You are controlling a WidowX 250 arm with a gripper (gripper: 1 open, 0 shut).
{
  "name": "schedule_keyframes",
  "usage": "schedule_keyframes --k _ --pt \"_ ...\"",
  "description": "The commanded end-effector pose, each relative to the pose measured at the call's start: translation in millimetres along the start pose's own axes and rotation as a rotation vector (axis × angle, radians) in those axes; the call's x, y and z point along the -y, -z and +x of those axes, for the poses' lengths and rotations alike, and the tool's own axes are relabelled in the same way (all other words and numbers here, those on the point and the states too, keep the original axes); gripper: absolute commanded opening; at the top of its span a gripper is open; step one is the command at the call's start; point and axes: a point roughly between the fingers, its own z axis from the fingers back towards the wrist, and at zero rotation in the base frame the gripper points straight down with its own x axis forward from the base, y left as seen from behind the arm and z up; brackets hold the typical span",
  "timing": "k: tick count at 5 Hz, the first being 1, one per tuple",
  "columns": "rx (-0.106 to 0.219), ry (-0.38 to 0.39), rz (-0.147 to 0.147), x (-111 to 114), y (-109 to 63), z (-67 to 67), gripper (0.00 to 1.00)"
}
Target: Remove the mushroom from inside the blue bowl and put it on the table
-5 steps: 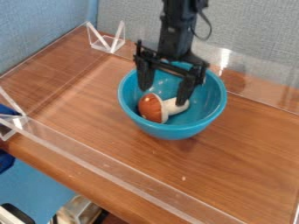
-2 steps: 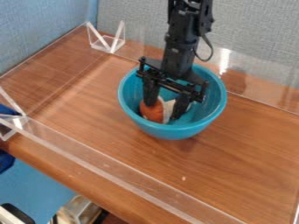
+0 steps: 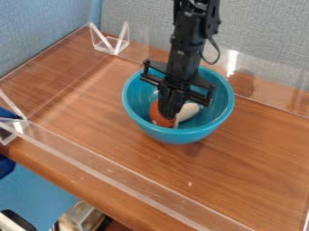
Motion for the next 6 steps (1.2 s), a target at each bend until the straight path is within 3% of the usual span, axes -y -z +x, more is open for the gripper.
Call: schedule_keyframes --k 1,3,4,6 --pt "0.11 0.003 -0.001 3.4 -44.0 0.2 0.0" --pt "0.208 -0.015 -0.01 7.5 -112.1 -8.0 0.0" --pt "0.217 -0.026 -0.014 6.2 -114.0 -8.9 1.0" --pt "0.18 -0.034 0.001 -0.7 -92.4 -10.8 1.0"
